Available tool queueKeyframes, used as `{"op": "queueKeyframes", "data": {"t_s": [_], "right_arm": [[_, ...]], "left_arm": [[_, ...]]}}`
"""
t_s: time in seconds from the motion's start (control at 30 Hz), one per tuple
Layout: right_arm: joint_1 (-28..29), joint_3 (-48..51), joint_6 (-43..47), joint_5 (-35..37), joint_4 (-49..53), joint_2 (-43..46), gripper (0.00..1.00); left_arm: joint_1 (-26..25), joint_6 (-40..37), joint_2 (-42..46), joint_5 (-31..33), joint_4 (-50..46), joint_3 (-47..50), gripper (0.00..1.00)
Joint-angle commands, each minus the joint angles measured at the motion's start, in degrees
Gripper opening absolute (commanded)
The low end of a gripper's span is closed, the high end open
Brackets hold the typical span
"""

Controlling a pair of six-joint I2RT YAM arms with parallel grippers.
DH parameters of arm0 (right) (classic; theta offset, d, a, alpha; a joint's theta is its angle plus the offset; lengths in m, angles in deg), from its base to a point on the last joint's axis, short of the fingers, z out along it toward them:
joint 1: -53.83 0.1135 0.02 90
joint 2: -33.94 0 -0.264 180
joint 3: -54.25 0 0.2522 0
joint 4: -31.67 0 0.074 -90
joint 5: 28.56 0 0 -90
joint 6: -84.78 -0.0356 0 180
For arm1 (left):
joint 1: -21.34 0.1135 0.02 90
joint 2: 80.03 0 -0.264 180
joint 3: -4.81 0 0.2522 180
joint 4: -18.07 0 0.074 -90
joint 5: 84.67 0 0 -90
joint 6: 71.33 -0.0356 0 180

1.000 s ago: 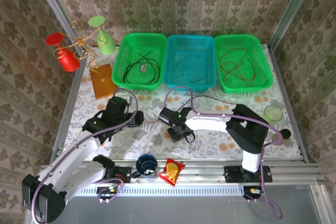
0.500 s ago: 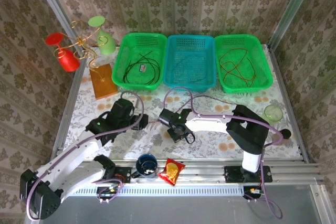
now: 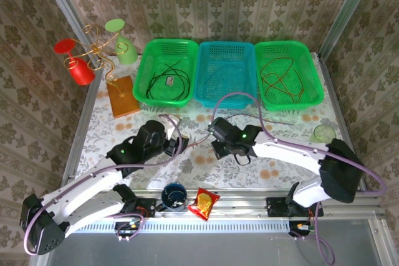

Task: Untangle the cables

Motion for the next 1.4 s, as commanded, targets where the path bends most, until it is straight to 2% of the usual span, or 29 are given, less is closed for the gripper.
{"op": "queueKeyframes", "data": {"t_s": [0.0,0.1,0.27,0.47,0.7,0.93,1.1,1.2,1.27,1.37], "right_arm": [[-2.0,2.2,2.0,-1.3,-1.2,5.6,0.00],[-3.8,3.7,2.3,-2.2,-1.8,9.4,0.00],[-5.3,4.9,2.6,-3.3,-1.2,13.3,0.00],[-5.3,5.2,3.3,-4.1,-0.9,15.9,0.00],[-5.3,5.4,2.9,-4.9,-1.0,18.3,0.00],[-5.4,5.2,2.6,-4.9,-0.4,20.1,0.00],[-5.4,5.4,2.8,-4.5,0.0,22.1,0.00],[-5.6,5.8,3.0,-4.4,0.3,23.2,0.00],[-5.7,6.2,3.3,-4.3,0.3,23.8,0.00],[-6.0,6.3,3.3,-3.9,0.6,24.5,0.00]], "left_arm": [[-2.5,-11.9,1.8,-6.4,11.7,3.9,0.75],[-3.1,-17.4,2.0,-10.5,17.1,6.5,0.77],[-3.2,-22.6,-1.8,-14.6,18.8,6.0,0.79],[-3.2,-23.7,-8.8,-21.1,28.0,5.6,0.82],[-2.7,-22.8,-19.6,-25.5,31.8,-1.1,0.81],[-1.6,-19.2,-29.6,-30.3,35.7,-7.7,0.65],[-1.5,-18.0,-34.4,-32.7,36.0,-10.3,0.45],[-1.4,-17.7,-35.5,-33.2,37.1,-10.5,0.43],[-1.5,-17.3,-35.9,-33.3,37.6,-10.7,0.37],[-1.4,-15.8,-36.0,-32.8,37.5,-11.8,0.13]]}}
